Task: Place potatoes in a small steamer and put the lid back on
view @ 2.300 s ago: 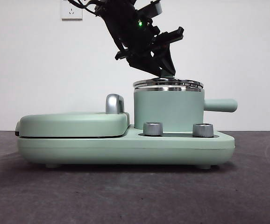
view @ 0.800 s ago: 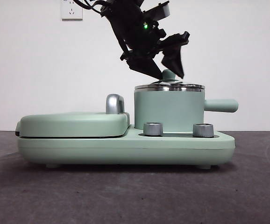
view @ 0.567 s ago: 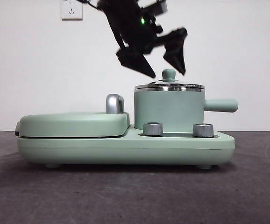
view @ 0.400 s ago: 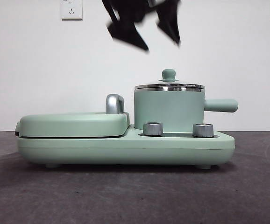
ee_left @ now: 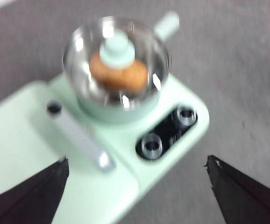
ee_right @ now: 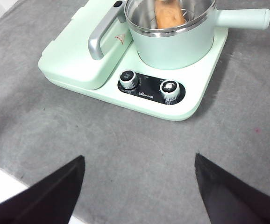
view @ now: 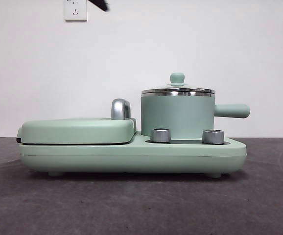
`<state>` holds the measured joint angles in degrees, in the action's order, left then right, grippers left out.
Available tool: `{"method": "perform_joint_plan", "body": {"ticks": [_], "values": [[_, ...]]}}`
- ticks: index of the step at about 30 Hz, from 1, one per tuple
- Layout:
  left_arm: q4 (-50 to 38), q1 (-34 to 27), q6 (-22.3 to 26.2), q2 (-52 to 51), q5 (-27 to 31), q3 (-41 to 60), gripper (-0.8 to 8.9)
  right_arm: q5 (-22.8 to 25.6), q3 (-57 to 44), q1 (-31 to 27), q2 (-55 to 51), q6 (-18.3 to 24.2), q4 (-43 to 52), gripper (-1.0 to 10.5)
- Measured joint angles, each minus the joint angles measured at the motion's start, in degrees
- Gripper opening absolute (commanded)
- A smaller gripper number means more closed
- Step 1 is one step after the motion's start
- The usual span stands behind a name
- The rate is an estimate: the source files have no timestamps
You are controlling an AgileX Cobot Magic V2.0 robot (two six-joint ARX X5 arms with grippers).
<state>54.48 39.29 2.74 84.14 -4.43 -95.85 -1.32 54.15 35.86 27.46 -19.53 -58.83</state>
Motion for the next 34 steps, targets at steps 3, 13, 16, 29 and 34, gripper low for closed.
{"method": "perform_joint_plan", "body": {"ticks": [3, 13, 16, 29, 34], "values": [[2.21, 0.00, -0.79, -4.59, -0.02, 3.21, 4.67, -0.17, 0.00, 0.00, 0.00, 0.00, 1.84, 3.6], [-7.15, 0.00, -8.39, -29.11, -0.04, 28.22, 4.67, -2.10, -0.02, 0.00, 0.00, 0.00, 5.92, 3.6], [-7.67, 0.00, -10.14, -35.82, -0.02, 34.36, 4.67, -3.21, -0.02, 0.00, 0.00, 0.02, 5.92, 3.6], [-8.55, 0.00, -12.35, -45.51, -0.02, 40.85, 0.30, -3.82, -0.02, 0.00, 0.00, 0.02, 5.92, -0.1], [-9.25, 0.00, -12.24, -45.07, 0.00, 40.85, 0.05, -4.70, -0.02, 0.00, 0.00, 1.07, 5.92, 0.2]]}}
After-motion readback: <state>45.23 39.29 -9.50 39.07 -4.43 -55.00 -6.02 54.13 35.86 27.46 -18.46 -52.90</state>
